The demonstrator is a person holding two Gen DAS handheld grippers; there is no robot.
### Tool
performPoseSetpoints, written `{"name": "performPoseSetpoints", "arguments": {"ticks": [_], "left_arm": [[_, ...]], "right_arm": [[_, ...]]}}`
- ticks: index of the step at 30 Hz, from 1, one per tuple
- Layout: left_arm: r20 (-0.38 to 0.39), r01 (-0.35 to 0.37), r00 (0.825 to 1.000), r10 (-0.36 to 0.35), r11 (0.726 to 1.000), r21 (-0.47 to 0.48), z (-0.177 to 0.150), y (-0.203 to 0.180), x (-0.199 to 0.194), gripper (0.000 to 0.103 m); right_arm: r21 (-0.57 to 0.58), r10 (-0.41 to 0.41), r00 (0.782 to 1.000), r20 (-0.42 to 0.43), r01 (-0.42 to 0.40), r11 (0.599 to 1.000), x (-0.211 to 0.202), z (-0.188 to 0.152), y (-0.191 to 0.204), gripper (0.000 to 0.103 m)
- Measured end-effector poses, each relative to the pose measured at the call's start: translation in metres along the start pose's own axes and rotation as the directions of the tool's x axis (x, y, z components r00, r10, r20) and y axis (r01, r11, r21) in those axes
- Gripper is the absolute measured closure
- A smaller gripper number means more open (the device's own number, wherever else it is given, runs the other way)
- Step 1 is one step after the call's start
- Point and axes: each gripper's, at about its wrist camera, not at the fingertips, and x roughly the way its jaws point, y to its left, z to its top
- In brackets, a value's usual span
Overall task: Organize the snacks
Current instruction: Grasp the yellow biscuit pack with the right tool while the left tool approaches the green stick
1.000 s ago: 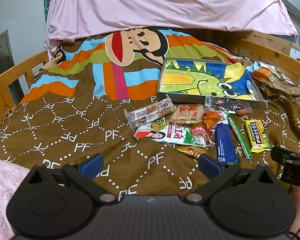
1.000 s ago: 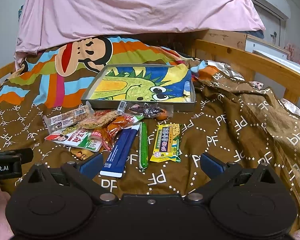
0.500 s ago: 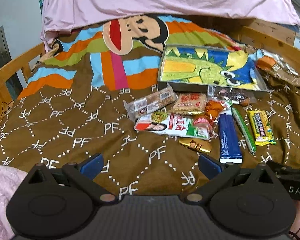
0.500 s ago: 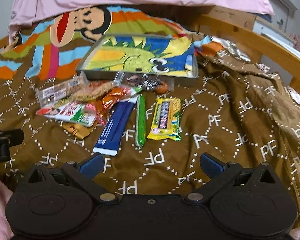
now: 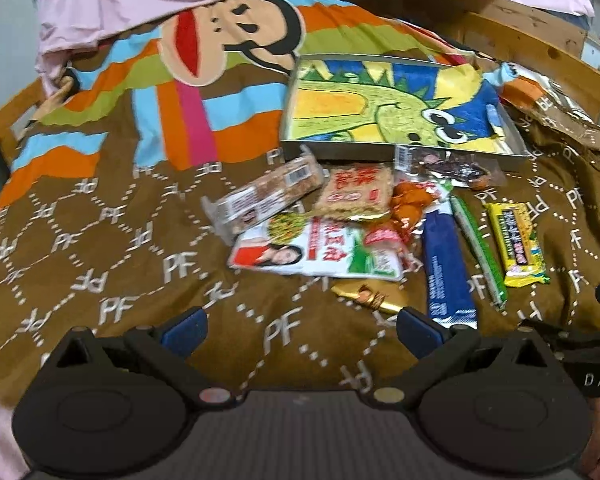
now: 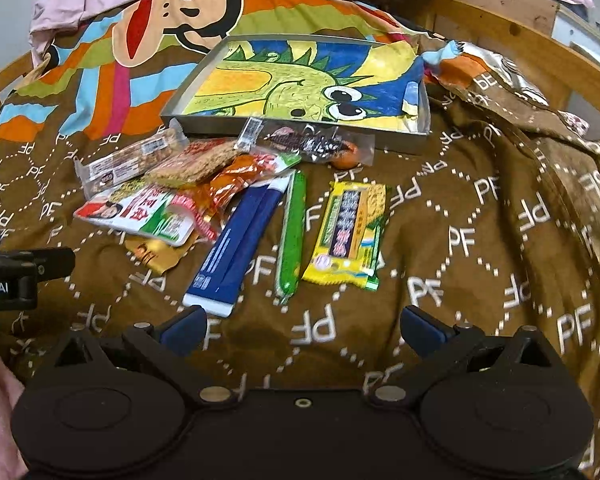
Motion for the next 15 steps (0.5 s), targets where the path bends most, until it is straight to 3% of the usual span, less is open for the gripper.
{"name": "performPoseSetpoints", "arguments": {"ticks": [9, 15], "left_arm": [[-0.011, 0.118, 0.993, -0.117, 0.983, 0.139, 0.021, -0.028, 0.029, 0.000], [0.023, 0.219, 0.973, -0.230, 0.948, 0.231, 0.028, -0.055, 0.044, 0.000]], "right_arm": [[-0.125, -0.009, 1.000, 0.023, 0.012, 0.992, 0.028, 0.029, -0.027, 0.001], [-0.074, 0.026, 0.999, 0.032, -0.024, 0.997, 0.047, 0.049, -0.061, 0.001]]}}
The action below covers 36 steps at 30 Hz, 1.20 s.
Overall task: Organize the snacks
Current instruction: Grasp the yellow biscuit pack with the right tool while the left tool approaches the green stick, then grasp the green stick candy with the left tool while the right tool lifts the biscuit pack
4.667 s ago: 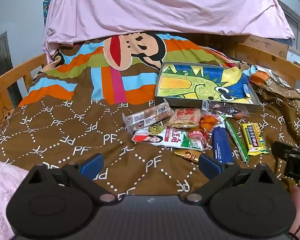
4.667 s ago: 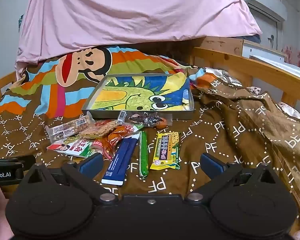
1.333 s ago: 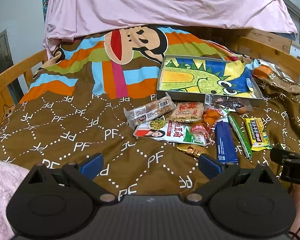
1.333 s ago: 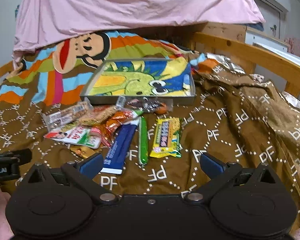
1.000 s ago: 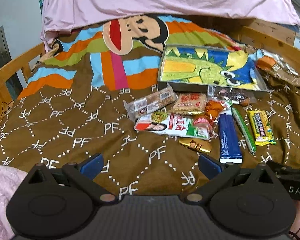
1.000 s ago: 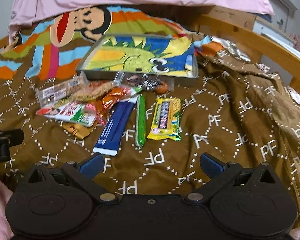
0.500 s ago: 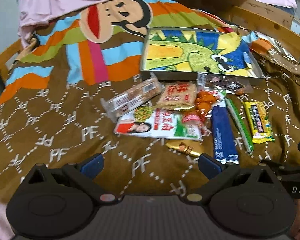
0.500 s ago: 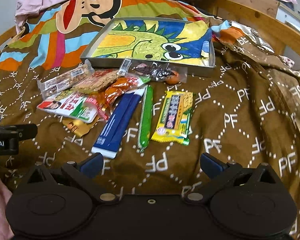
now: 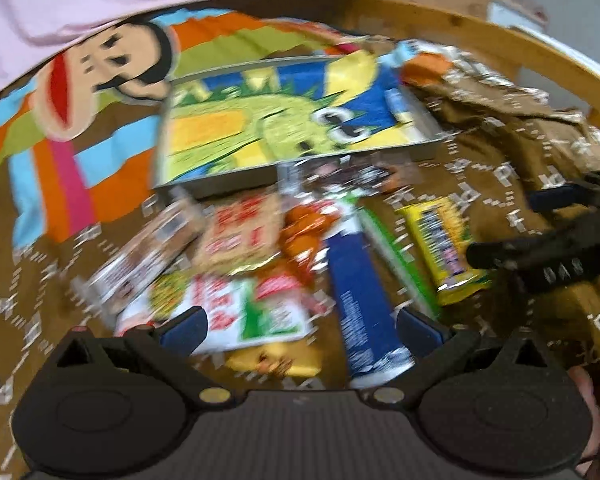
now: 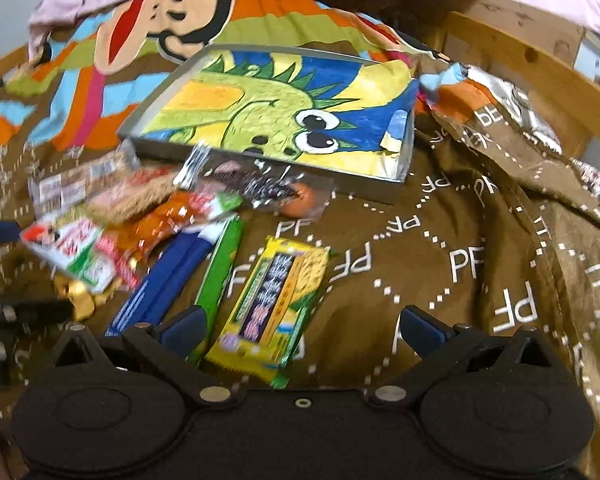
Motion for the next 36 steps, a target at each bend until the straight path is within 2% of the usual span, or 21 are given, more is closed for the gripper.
{"name": "performPoseSetpoints", "arguments": {"ticks": [4, 8, 13, 16, 21, 23, 25, 26, 28, 31, 36], "left_arm": [[0.048, 0.072, 0.996, -0.074, 0.997, 0.030, 0.003, -0.012, 0.010, 0.000], [0.038, 0.119, 0.992, -0.120, 0.992, 0.033, 0.004, -0.020, 0.026, 0.000], [0.044, 0.175, 0.983, -0.178, 0.982, 0.065, 0.002, -0.024, 0.029, 0.000], [0.059, 0.196, 0.978, -0.202, 0.976, 0.092, -0.001, -0.027, 0.027, 0.000], [0.046, 0.196, 0.978, -0.203, 0.971, 0.135, -0.004, -0.034, 0.029, 0.000], [0.049, 0.193, 0.978, -0.201, 0.972, 0.137, -0.005, -0.034, 0.029, 0.000], [0.057, 0.199, 0.977, -0.207, 0.972, 0.128, -0.004, -0.033, 0.028, 0.000], [0.064, 0.203, 0.975, -0.212, 0.971, 0.125, -0.004, -0.032, 0.027, 0.000], [0.083, 0.210, 0.972, -0.220, 0.971, 0.116, -0.002, -0.032, 0.027, 0.000], [0.109, 0.240, 0.962, -0.251, 0.965, 0.104, 0.002, -0.033, 0.031, 0.000], [0.101, 0.279, 0.953, -0.284, 0.958, 0.064, 0.008, -0.036, 0.048, 0.002]], "right_arm": [[0.084, 0.099, 0.995, 0.029, -0.101, 0.991, 0.006, 0.008, -0.019, 0.005], [0.151, 0.175, 0.984, 0.019, -0.176, 0.973, 0.018, 0.015, -0.024, 0.012], [0.180, 0.192, 0.981, -0.026, -0.185, 0.966, 0.038, 0.018, -0.024, 0.025], [0.189, 0.190, 0.980, -0.057, -0.176, 0.966, 0.048, 0.017, -0.023, 0.027], [0.124, 0.135, 0.982, -0.132, -0.118, 0.985, 0.071, 0.015, -0.009, 0.024], [0.083, 0.101, 0.984, -0.145, -0.089, 0.993, 0.074, 0.017, -0.003, 0.030], [0.060, 0.071, 0.987, -0.147, -0.063, 0.996, 0.070, 0.018, -0.003, 0.048], [0.060, 0.061, 0.987, -0.149, -0.053, 0.997, 0.068, 0.018, -0.006, 0.051], [0.061, 0.042, 0.988, -0.150, -0.033, 0.998, 0.063, 0.018, -0.012, 0.051], [0.073, 0.065, 0.986, -0.154, -0.054, 0.996, 0.057, 0.019, -0.021, 0.050], [0.017, 0.071, 0.988, -0.136, -0.070, 0.997, 0.040, 0.020, -0.035, 0.050]]}}
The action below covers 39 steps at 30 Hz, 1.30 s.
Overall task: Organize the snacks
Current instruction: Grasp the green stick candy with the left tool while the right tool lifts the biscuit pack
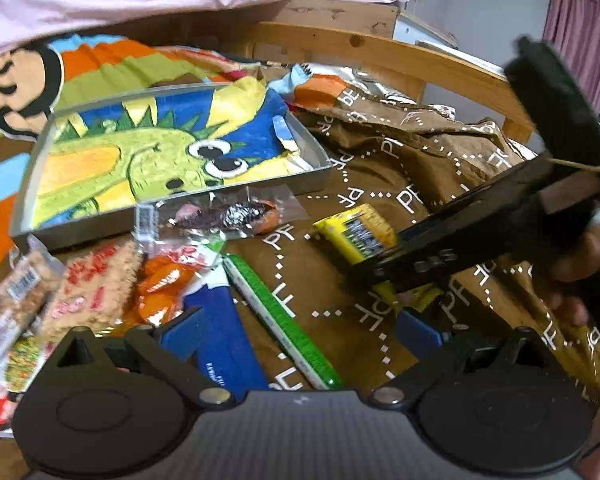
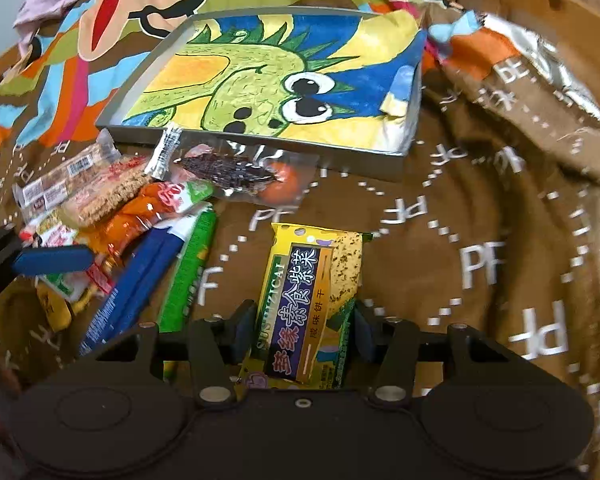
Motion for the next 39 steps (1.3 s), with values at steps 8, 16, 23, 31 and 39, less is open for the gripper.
{"name": "performPoseSetpoints", "arguments": {"ticks": [8, 16, 23, 31, 39], "left_arm": [[-0.048, 0.095, 0.994, -0.103, 0.985, -0.144, 0.001, 0.016, 0.025, 0.007], [-0.071, 0.057, 0.995, -0.075, 0.971, -0.233, 0.008, 0.022, 0.038, 0.020], [-0.132, 0.001, 0.990, -0.041, 0.957, -0.291, 0.009, 0.026, 0.045, 0.056], [-0.144, -0.013, 0.989, -0.033, 0.951, -0.308, 0.010, 0.031, 0.053, 0.058], [-0.171, -0.067, 0.985, 0.011, 0.944, -0.323, 0.013, 0.032, 0.054, 0.078]], "right_arm": [[0.048, -0.046, 0.999, 0.010, 0.045, 0.998, -0.014, -0.010, -0.027, 0.050], [0.049, -0.035, 0.999, 0.008, 0.034, 0.998, -0.014, -0.013, -0.025, 0.050], [0.056, -0.040, 0.999, 0.005, 0.039, 0.998, -0.013, -0.014, -0.025, 0.050], [0.056, -0.045, 0.999, 0.013, 0.044, 0.997, -0.011, -0.013, -0.022, 0.050], [-0.005, -0.072, 0.997, 0.028, 0.072, 0.997, -0.001, -0.012, 0.001, 0.051]]}}
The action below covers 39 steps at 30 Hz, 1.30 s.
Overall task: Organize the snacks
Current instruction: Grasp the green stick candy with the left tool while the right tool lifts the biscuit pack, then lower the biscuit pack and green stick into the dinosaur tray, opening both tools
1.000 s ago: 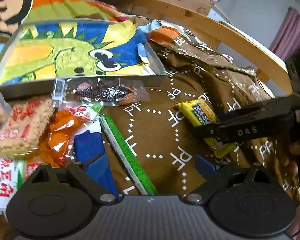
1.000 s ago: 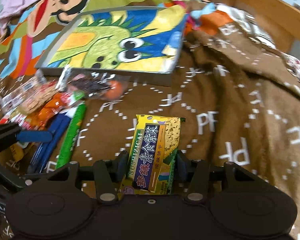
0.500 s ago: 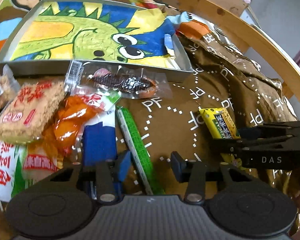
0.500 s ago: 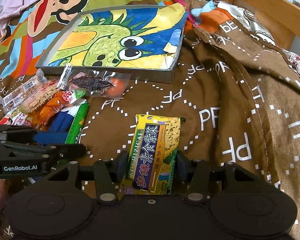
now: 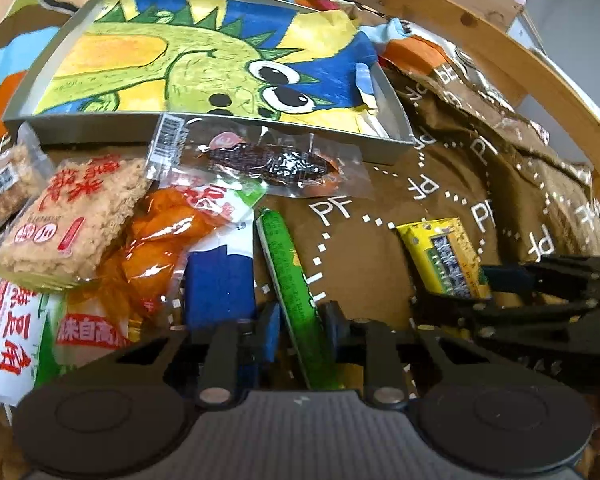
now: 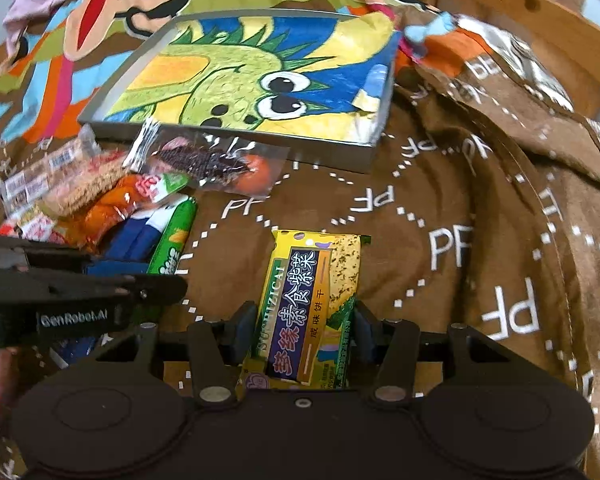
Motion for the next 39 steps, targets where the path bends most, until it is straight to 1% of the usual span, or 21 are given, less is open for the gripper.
{"name": "performPoseSetpoints", "arguments": {"ticks": [4, 9, 12, 16, 19, 22, 25, 27, 33, 35, 37, 39], "left_arm": [[-0.007, 0.008, 1.000, -0.008, 1.000, -0.019, 0.000, 0.000, -0.006, 0.080], [0.006, 0.073, 0.997, -0.073, 0.995, -0.065, -0.001, 0.001, -0.021, 0.082], [0.017, 0.076, 0.997, -0.075, 0.993, -0.089, 0.000, 0.003, -0.028, 0.082], [0.071, 0.076, 0.995, -0.070, 0.992, -0.095, 0.003, 0.004, -0.045, 0.082], [0.127, 0.089, 0.989, -0.076, 0.991, -0.100, 0.012, 0.005, -0.057, 0.082], [0.188, 0.067, 0.981, -0.049, 0.994, -0.090, 0.026, 0.008, -0.064, 0.082], [0.240, 0.030, 0.971, -0.013, 0.997, -0.067, 0.049, 0.012, -0.064, 0.082], [0.264, 0.017, 0.965, 0.002, 0.998, -0.068, 0.064, 0.018, -0.063, 0.082], [0.331, 0.012, 0.943, 0.032, 0.991, -0.130, 0.110, 0.050, -0.054, 0.082], [0.352, 0.003, 0.935, 0.047, 0.990, -0.141, 0.122, 0.060, -0.048, 0.083], [0.369, -0.002, 0.927, 0.062, 0.987, -0.161, 0.132, 0.071, -0.040, 0.084], [0.376, -0.001, 0.924, 0.074, 0.982, -0.189, 0.141, 0.084, -0.028, 0.084]], "right_arm": [[0.002, 0.009, 1.000, 0.030, -0.009, 1.000, -0.003, 0.001, 0.004, 0.051], [-0.003, 0.015, 0.997, 0.078, -0.015, 1.000, -0.010, 0.001, 0.009, 0.051], [-0.010, 0.017, 0.992, 0.123, -0.016, 1.000, -0.016, 0.002, 0.012, 0.051], [-0.021, 0.009, 0.981, 0.193, -0.005, 1.000, -0.025, 0.005, 0.017, 0.051], [-0.022, 0.004, 0.968, 0.251, 0.002, 1.000, -0.030, 0.010, 0.021, 0.051], [0.013, 0.001, 0.954, 0.301, -0.005, 1.000, -0.032, 0.019, 0.020, 0.051], [0.038, -0.018, 0.940, 0.340, 0.005, 0.999, -0.029, 0.032, 0.021, 0.051], [0.072, -0.033, 0.932, 0.362, 0.007, 0.997, -0.026, 0.042, 0.019, 0.051], [0.128, -0.064, 0.907, 0.417, 0.011, 0.992, -0.004, 0.082, 0.019, 0.051], [0.157, -0.058, 0.899, 0.434, -0.012, 0.988, 0.008, 0.099, 0.019, 0.051], [0.178, -0.050, 0.895, 0.444, -0.033, 0.983, 0.021, 0.113, 0.019, 0.051], [0.183, -0.048, 0.894, 0.445, -0.038, 0.982, 0.036, 0.123, 0.021, 0.051]]}}
